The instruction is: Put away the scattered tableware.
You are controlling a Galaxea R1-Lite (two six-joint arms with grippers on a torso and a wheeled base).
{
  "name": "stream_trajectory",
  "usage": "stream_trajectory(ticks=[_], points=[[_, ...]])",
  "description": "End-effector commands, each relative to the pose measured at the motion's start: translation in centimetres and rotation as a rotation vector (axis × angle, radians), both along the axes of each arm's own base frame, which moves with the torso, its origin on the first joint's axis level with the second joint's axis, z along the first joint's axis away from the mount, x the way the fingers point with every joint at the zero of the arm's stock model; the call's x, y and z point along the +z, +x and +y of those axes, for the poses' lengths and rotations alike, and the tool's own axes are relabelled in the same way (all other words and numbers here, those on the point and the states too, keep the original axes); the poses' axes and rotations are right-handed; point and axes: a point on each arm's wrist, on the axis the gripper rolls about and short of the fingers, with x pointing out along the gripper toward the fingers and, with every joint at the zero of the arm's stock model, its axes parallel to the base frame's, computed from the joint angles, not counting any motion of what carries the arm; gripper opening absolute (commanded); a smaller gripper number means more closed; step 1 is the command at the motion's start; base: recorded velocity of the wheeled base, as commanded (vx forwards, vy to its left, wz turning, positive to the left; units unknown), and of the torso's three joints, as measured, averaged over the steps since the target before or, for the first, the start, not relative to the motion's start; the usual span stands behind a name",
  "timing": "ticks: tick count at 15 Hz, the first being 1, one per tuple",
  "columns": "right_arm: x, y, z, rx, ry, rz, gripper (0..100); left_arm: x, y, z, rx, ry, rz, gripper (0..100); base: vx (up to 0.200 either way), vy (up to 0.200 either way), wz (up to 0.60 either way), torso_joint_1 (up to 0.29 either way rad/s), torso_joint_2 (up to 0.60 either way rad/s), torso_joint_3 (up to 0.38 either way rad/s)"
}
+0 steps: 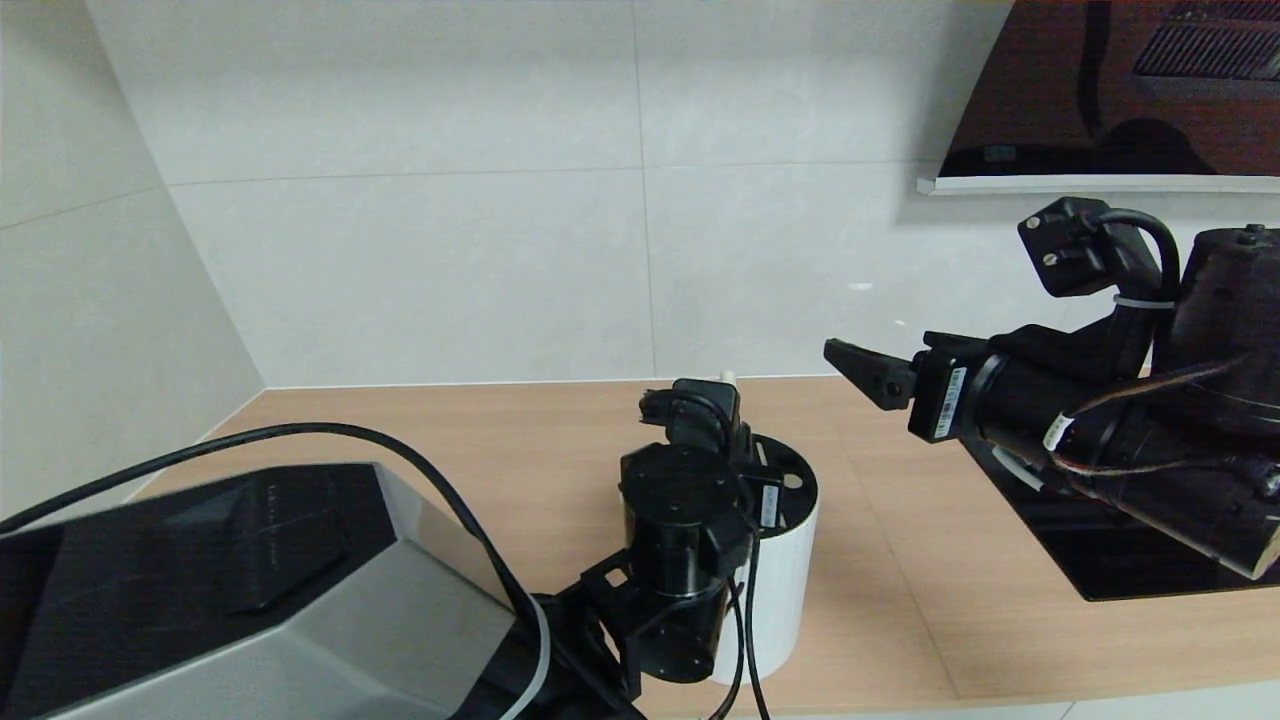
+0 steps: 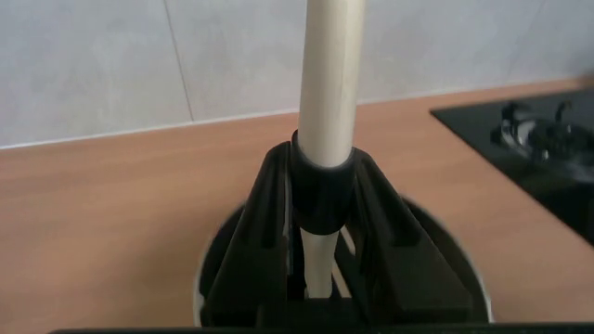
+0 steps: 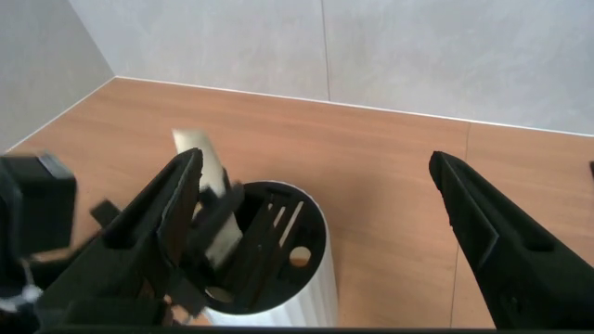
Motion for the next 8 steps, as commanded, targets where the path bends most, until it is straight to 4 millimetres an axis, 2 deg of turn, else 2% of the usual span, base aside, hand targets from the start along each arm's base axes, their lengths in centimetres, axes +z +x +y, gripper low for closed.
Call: stream_trajectory(ticks=[1, 7, 8], points=[[-0.11, 0.06, 0.06, 0.0, -0.002, 0.003, 100, -0.56, -0.08, -0.08, -0.002, 0.013, 0.01, 0, 0.0, 0.0, 0.0, 0.0, 0.0, 0.0], [-0.28, 0.14, 0.12, 0.0, -0.006, 0.008, 100, -0.59, -0.09, -0.06, -0.002, 0.015, 0.011, 0, 0.0, 0.0, 0.0, 0.0, 0.0, 0.0], [-0.32, 0.13, 0.11, 0.0, -0.007, 0.009, 100, -0.59, -0.09, -0.06, -0.002, 0.015, 0.011, 100, 0.0, 0.0, 0.0, 0.0, 0.0, 0.0]])
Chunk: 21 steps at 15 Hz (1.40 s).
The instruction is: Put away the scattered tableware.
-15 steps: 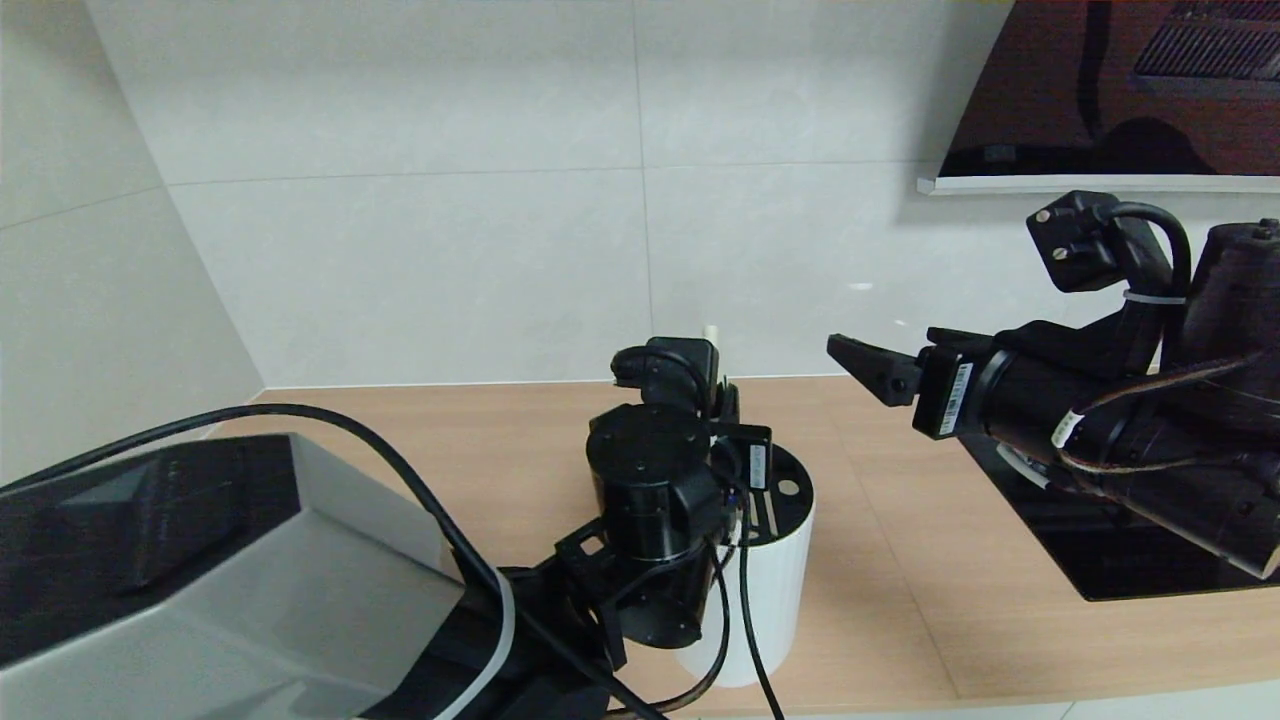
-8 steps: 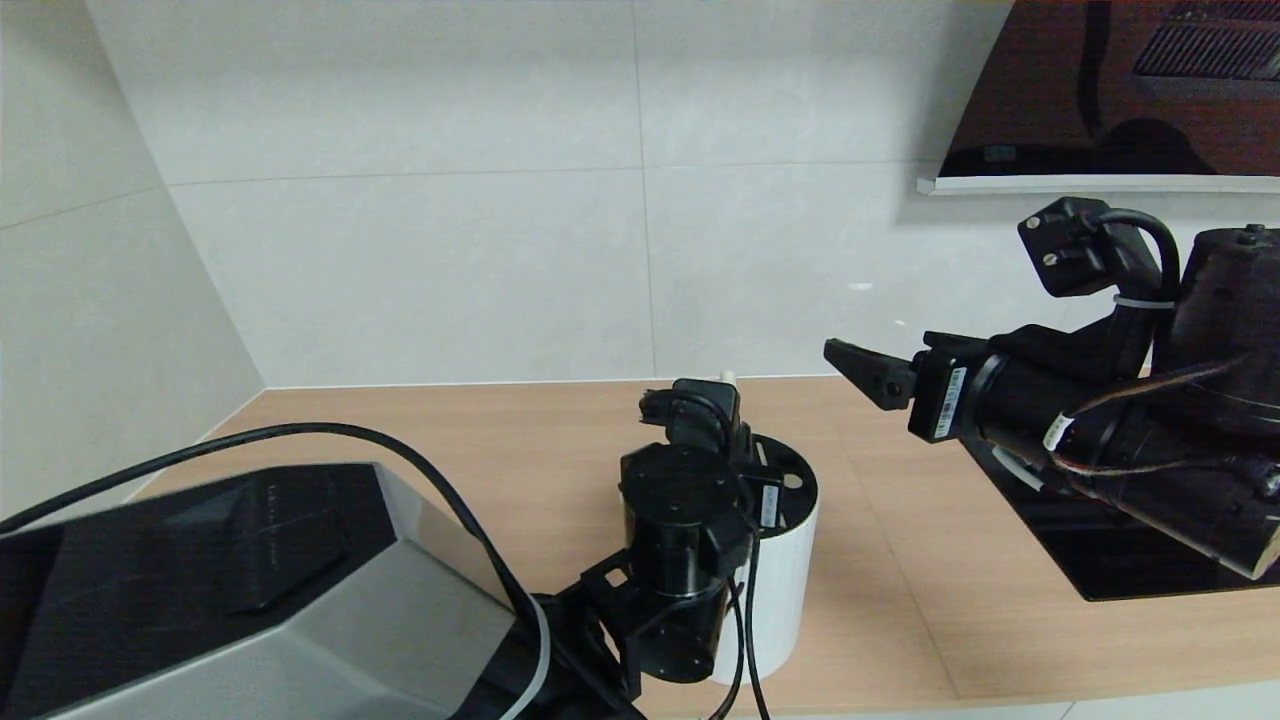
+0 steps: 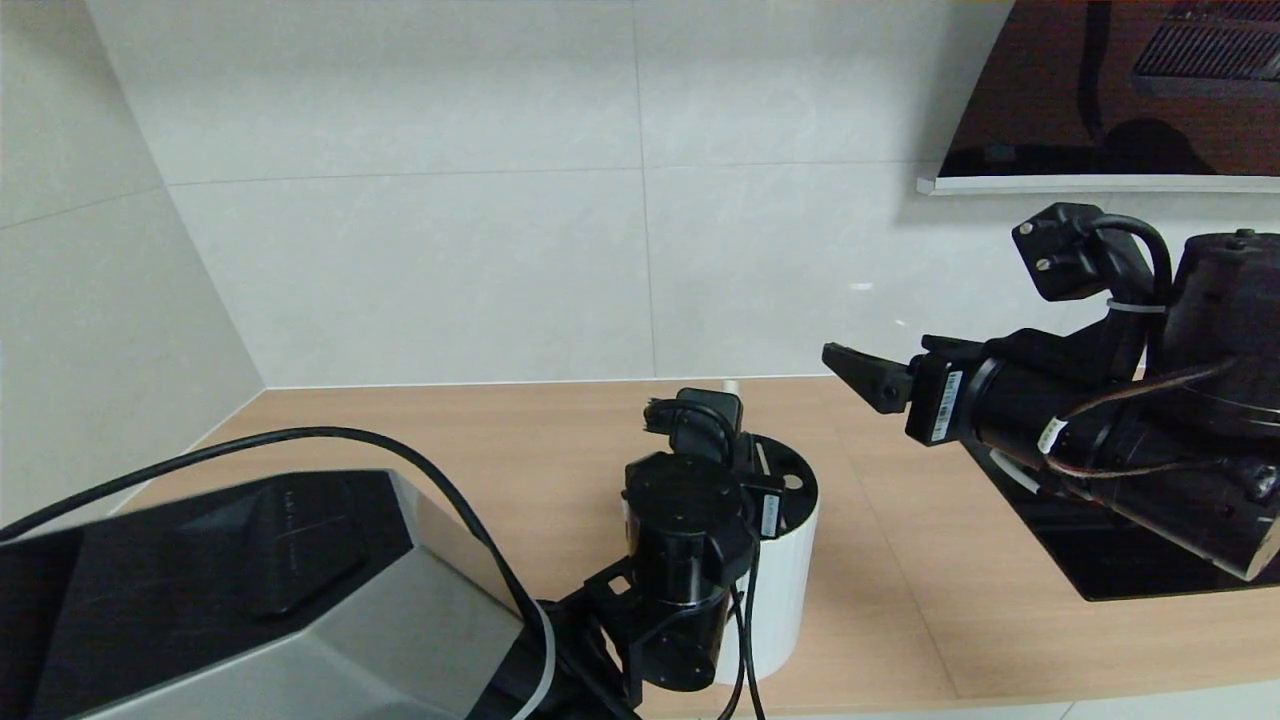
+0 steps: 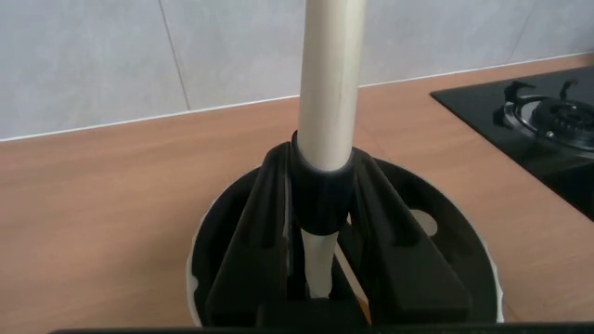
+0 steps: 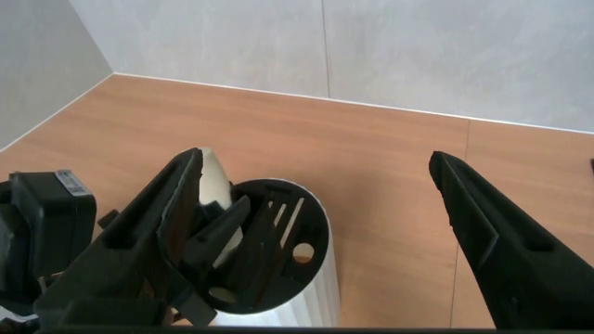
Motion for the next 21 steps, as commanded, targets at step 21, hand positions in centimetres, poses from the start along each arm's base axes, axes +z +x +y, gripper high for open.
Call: stream_trajectory(ticks=[21], points=[[0.4, -6.7, -5.9, -0.049, 0.048, -0.069, 100, 15.2, -18.2, 25.8, -0.245, -0.186, -0.239, 100, 0.0, 0.0, 0.0, 0.0, 0.0, 0.0]])
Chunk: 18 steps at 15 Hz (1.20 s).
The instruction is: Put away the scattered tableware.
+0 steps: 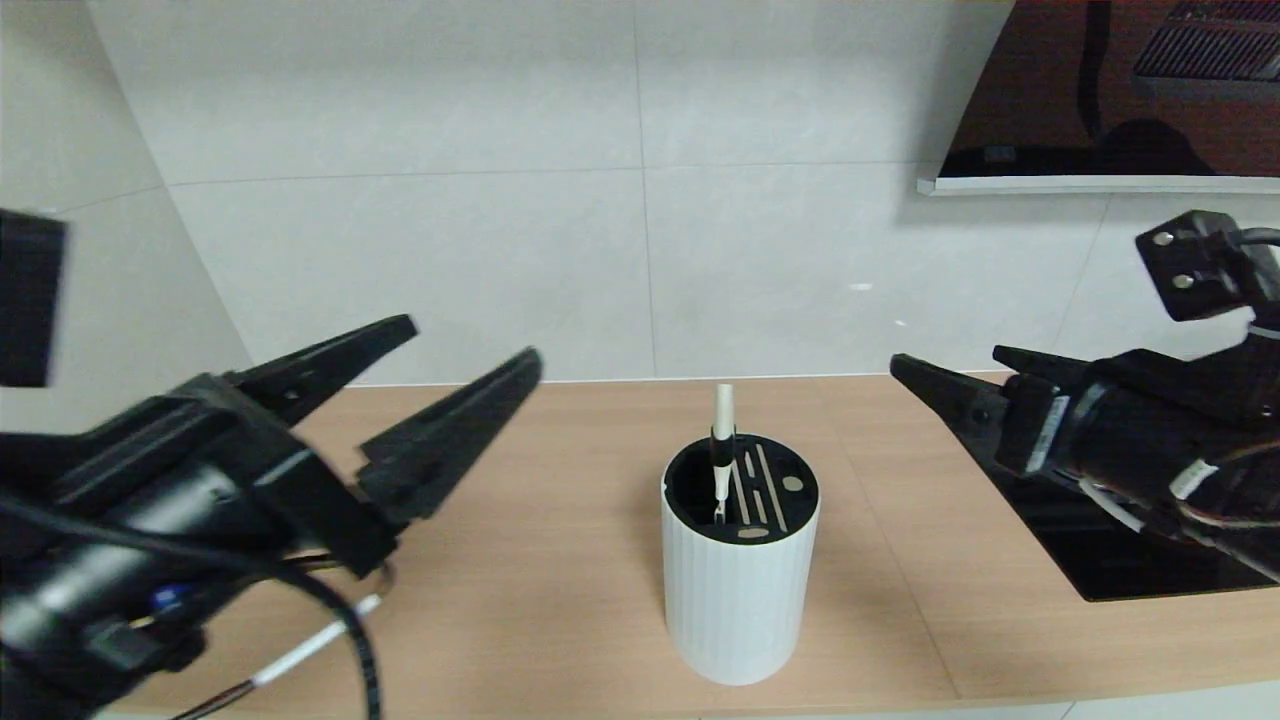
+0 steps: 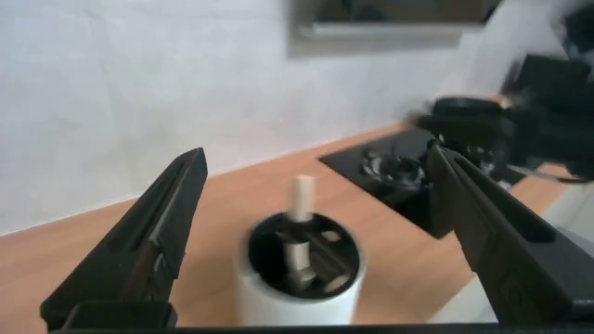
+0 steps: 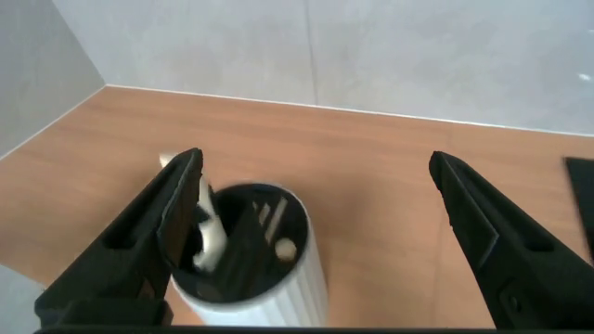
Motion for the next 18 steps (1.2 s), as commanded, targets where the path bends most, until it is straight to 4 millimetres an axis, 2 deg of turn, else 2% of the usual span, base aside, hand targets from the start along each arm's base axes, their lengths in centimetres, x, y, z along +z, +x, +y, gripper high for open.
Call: stream_trajectory(ticks=[1, 2, 4, 6, 9, 10, 11, 13, 16, 18], points=[[0.3, -4.8, -3.7, -0.02, 0.052, -0.072, 100, 0.2, -7.3, 8.2, 0.114, -0.032, -0.055, 100, 0.0, 0.0, 0.0, 0.0, 0.0, 0.0], [0.2, -5.9, -4.7, -0.033, 0.068, -0.093, 100, -0.1, -8.5, 9.2, 0.161, -0.021, -0.042, 100, 0.0, 0.0, 0.0, 0.0, 0.0, 0.0], [-0.3, -8.8, -8.2, -0.151, 0.058, -0.182, 100, -1.2, -12.0, 11.3, 0.256, 0.0, -0.015, 100, 0.0, 0.0, 0.0, 0.0, 0.0, 0.0], [-1.3, -11.4, -10.6, -0.265, 0.035, -0.232, 100, -2.0, -14.3, 12.3, 0.341, -0.004, -0.024, 100, 0.0, 0.0, 0.0, 0.0, 0.0, 0.0], [-2.8, -16.1, -12.8, -0.389, 0.04, -0.283, 100, -3.8, -17.5, 12.9, 0.447, -0.021, -0.065, 100, 0.0, 0.0, 0.0, 0.0, 0.0, 0.0], [-3.5, -17.8, -13.3, -0.44, 0.033, -0.295, 100, -4.5, -18.7, 13.0, 0.482, -0.028, -0.09, 100, 0.0, 0.0, 0.0, 0.0, 0.0, 0.0], [-3.7, -18.5, -13.4, -0.462, 0.032, -0.303, 100, -4.7, -19.2, 13.0, 0.494, -0.032, -0.102, 100, 0.0, 0.0, 0.0, 0.0, 0.0, 0.0], [-5.6, -21.5, -13.7, -0.531, -0.007, -0.33, 100, -4.6, -19.3, 12.9, 0.642, -0.048, -0.097, 100, 0.0, 0.0, 0.0, 0.0, 0.0, 0.0], [-6.4, -22.3, -13.6, -0.586, -0.057, -0.337, 100, -5.1, -19.5, 12.1, 0.748, -0.038, -0.1, 100, 0.0, 0.0, 0.0, 0.0, 0.0, 0.0], [-7.0, -23.2, -13.2, -0.641, -0.071, -0.375, 100, -6.6, -20.3, 11.7, 0.735, -0.001, -0.143, 100, 0.0, 0.0, 0.0, 0.0, 0.0, 0.0]])
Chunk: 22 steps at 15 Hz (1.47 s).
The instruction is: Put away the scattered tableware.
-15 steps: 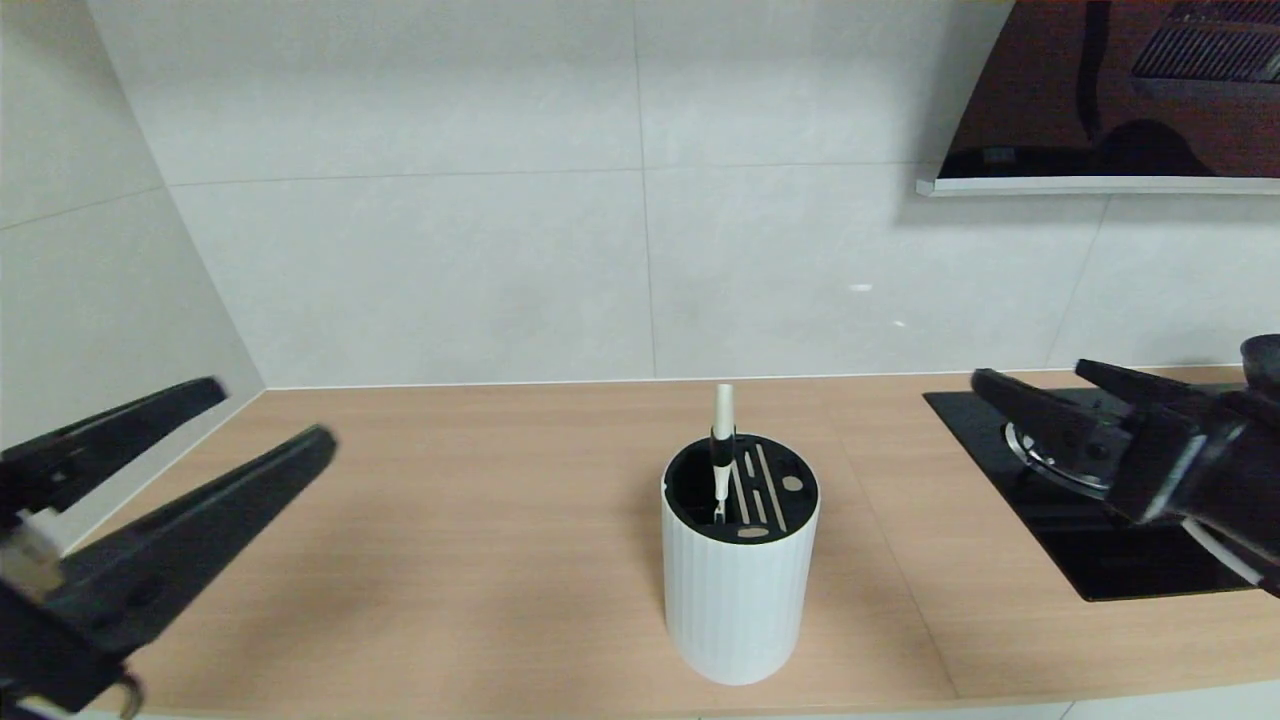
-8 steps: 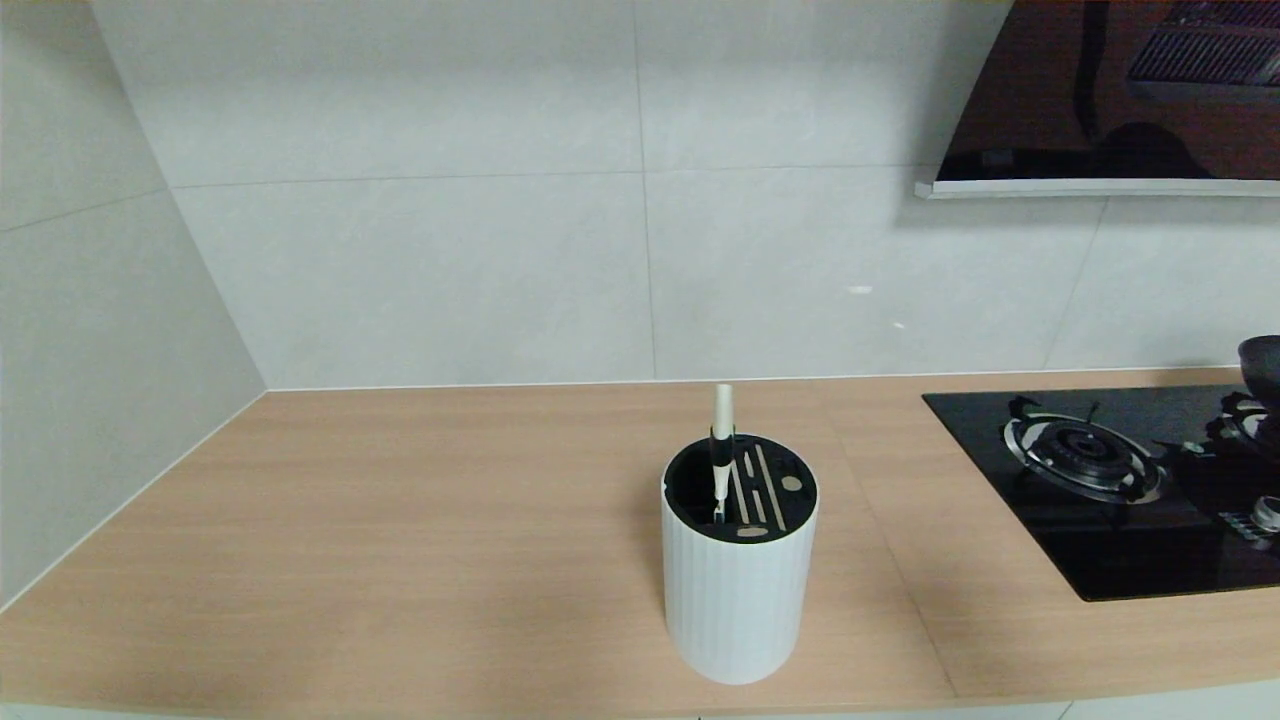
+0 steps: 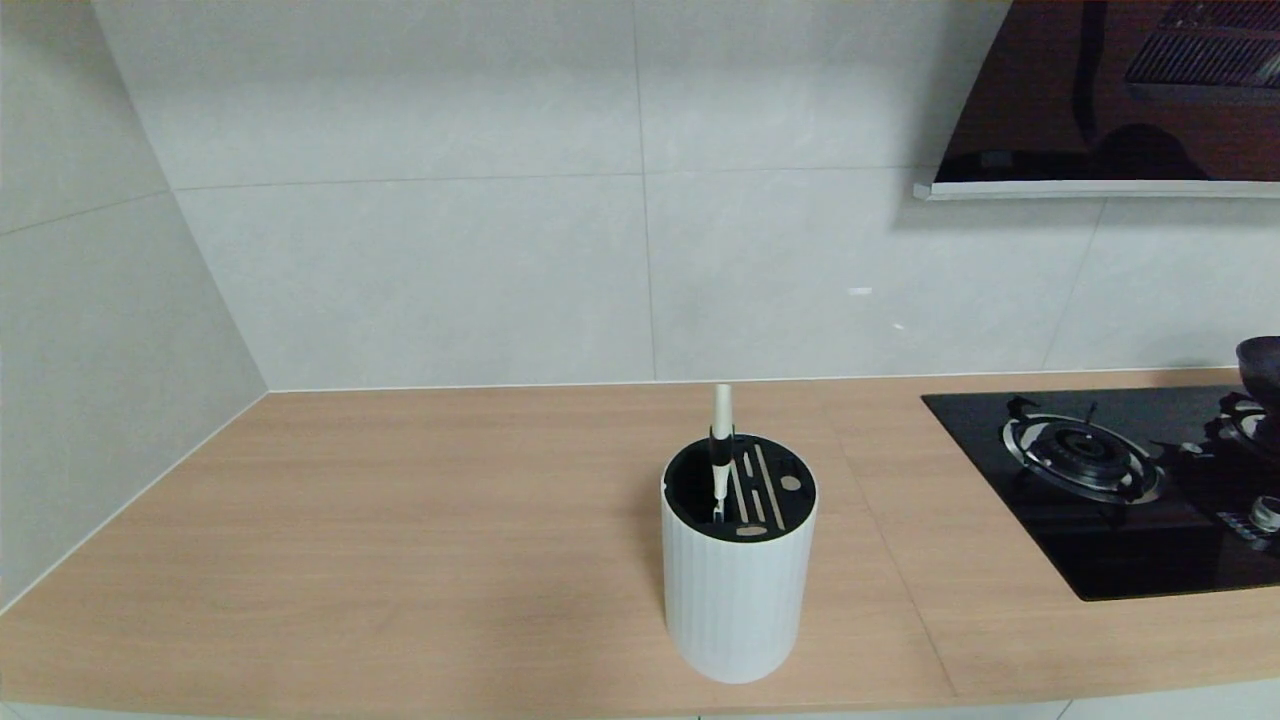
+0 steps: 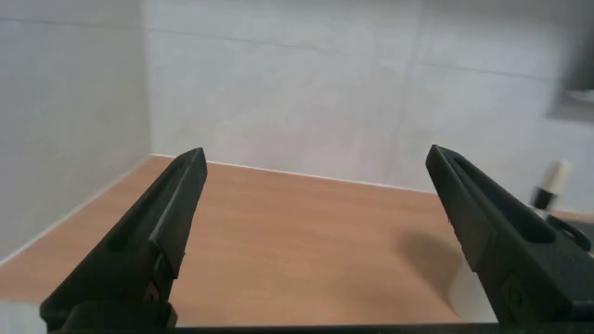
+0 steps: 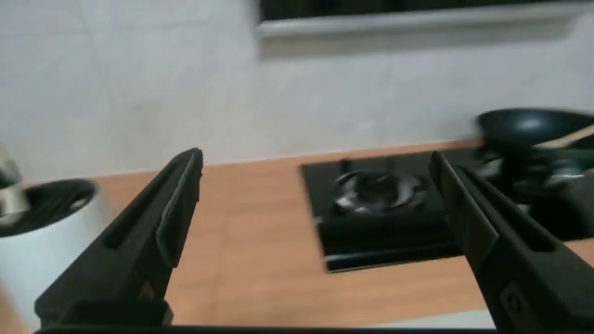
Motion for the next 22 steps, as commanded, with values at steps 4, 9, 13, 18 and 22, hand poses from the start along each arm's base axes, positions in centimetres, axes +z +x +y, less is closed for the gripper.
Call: stream_trajectory(ticks=[4, 9, 13, 18, 22], points=[[-4.4, 0.1, 0.4, -0.012, -0.019, 0.051, 100, -4.1, 1.3, -0.3, 0.054, 0.084, 0.109, 100, 0.0, 0.0, 0.0, 0.0, 0.0, 0.0], [-8.6, 1.8, 0.7, 0.118, -0.033, 0.189, 100, -9.9, 4.7, -0.5, 0.008, 0.151, 0.18, 100, 0.0, 0.0, 0.0, 0.0, 0.0, 0.0], [-9.5, 1.8, 0.7, 0.135, -0.028, 0.275, 100, -11.2, 4.8, -0.7, -0.106, 0.15, 0.301, 100, 0.0, 0.0, 0.0, 0.0, 0.0, 0.0], [-9.5, 1.8, 0.8, 0.172, -0.005, 0.271, 100, -11.1, 4.8, -0.7, -0.112, 0.095, 0.285, 100, 0.0, 0.0, 0.0, 0.0, 0.0, 0.0], [-9.5, 1.8, 0.8, 0.176, -0.001, 0.271, 100, -11.1, 4.8, -0.7, -0.112, 0.095, 0.284, 100, 0.0, 0.0, 0.0, 0.0, 0.0, 0.0]])
